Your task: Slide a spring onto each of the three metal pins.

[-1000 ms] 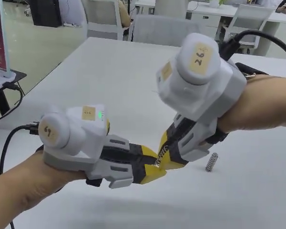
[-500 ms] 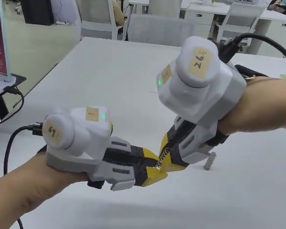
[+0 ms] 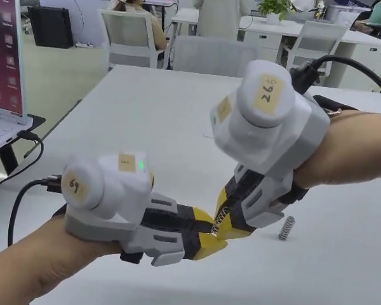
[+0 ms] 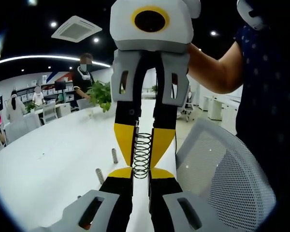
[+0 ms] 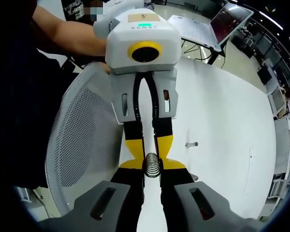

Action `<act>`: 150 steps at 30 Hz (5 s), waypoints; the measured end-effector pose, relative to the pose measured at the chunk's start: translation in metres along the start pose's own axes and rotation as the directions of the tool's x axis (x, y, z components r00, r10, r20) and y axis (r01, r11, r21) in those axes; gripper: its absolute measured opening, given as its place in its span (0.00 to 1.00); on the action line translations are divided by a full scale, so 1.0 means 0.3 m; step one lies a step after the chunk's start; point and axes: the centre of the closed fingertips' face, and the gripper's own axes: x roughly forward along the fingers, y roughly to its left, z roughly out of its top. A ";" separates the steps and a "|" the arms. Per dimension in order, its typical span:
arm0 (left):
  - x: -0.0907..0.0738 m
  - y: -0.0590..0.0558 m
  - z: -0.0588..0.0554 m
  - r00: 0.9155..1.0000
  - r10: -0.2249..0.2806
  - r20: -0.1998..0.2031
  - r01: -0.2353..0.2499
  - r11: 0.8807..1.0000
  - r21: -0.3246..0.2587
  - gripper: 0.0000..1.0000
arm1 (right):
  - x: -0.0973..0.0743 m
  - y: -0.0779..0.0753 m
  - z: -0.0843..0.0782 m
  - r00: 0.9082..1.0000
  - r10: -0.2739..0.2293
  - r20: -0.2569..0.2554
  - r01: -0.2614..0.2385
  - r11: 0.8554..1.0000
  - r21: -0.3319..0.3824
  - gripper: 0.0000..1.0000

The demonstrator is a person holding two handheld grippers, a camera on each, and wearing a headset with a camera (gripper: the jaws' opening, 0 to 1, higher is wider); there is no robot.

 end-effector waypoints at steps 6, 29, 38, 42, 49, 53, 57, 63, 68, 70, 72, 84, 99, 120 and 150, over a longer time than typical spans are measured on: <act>-0.001 0.003 -0.014 1.000 -0.002 0.018 0.002 1.000 0.018 0.03 | 0.015 -0.002 -0.002 1.000 -0.019 -0.019 0.019 1.000 -0.004 0.09; -0.014 0.044 -0.115 1.000 0.014 0.018 -0.013 0.998 -0.055 0.11 | 0.078 -0.056 -0.006 0.998 0.010 -0.055 -0.011 1.000 -0.007 0.09; -0.023 0.069 -0.134 0.998 0.053 0.019 -0.051 0.995 -0.088 0.19 | 0.085 -0.073 -0.006 0.999 0.019 -0.049 -0.020 0.999 -0.026 0.09; -0.031 0.077 -0.147 0.997 0.073 0.021 -0.070 0.992 -0.104 0.23 | 0.083 -0.085 -0.007 0.999 0.014 -0.043 -0.015 1.000 -0.024 0.09; -0.048 0.075 -0.165 0.995 0.096 0.034 -0.092 0.989 -0.114 0.27 | 0.088 -0.096 -0.011 0.999 0.017 -0.046 -0.019 0.999 -0.026 0.09; -0.063 0.073 -0.189 0.993 0.112 0.021 -0.109 0.987 -0.117 0.31 | 0.092 -0.101 -0.006 0.999 0.018 -0.043 -0.019 0.999 -0.026 0.09; -0.084 0.078 -0.203 0.991 0.132 0.019 -0.129 0.984 -0.122 0.33 | 0.095 -0.106 0.002 0.999 0.016 -0.039 -0.017 1.000 -0.025 0.09; -0.100 0.087 -0.212 0.988 0.153 0.020 -0.149 0.980 -0.129 0.39 | 0.103 -0.118 0.001 0.999 0.011 -0.048 -0.012 1.000 -0.021 0.09; -0.105 0.084 -0.222 0.987 0.162 0.019 -0.158 0.978 -0.136 0.43 | 0.105 -0.127 0.002 0.999 0.009 -0.050 -0.009 1.000 -0.015 0.09; -0.109 0.082 -0.229 0.986 0.165 0.017 -0.161 0.977 -0.137 0.44 | 0.106 -0.133 0.003 0.999 0.007 -0.050 -0.008 1.000 -0.012 0.09; -0.115 0.079 -0.232 0.986 0.166 0.017 -0.162 0.977 -0.140 0.44 | 0.108 -0.141 0.004 0.999 0.006 -0.049 -0.007 1.000 -0.007 0.09; -0.117 0.058 -0.230 0.984 0.175 0.021 -0.170 0.975 -0.141 0.47 | 0.131 -0.187 -0.008 0.998 -0.002 -0.060 0.002 1.000 0.011 0.09; -0.110 0.047 -0.228 0.983 0.181 0.020 -0.176 0.974 -0.141 0.48 | 0.162 -0.261 -0.018 0.998 -0.021 -0.060 0.024 0.999 0.044 0.09; -0.107 0.047 -0.232 0.982 0.186 0.016 -0.182 0.973 -0.141 0.47 | 0.217 -0.341 -0.032 0.998 -0.026 -0.065 0.032 0.995 0.096 0.09; -0.111 0.062 -0.238 0.981 0.194 0.013 -0.190 0.970 -0.149 0.47 | 0.273 -0.384 -0.048 0.995 -0.022 -0.092 0.032 0.994 0.107 0.09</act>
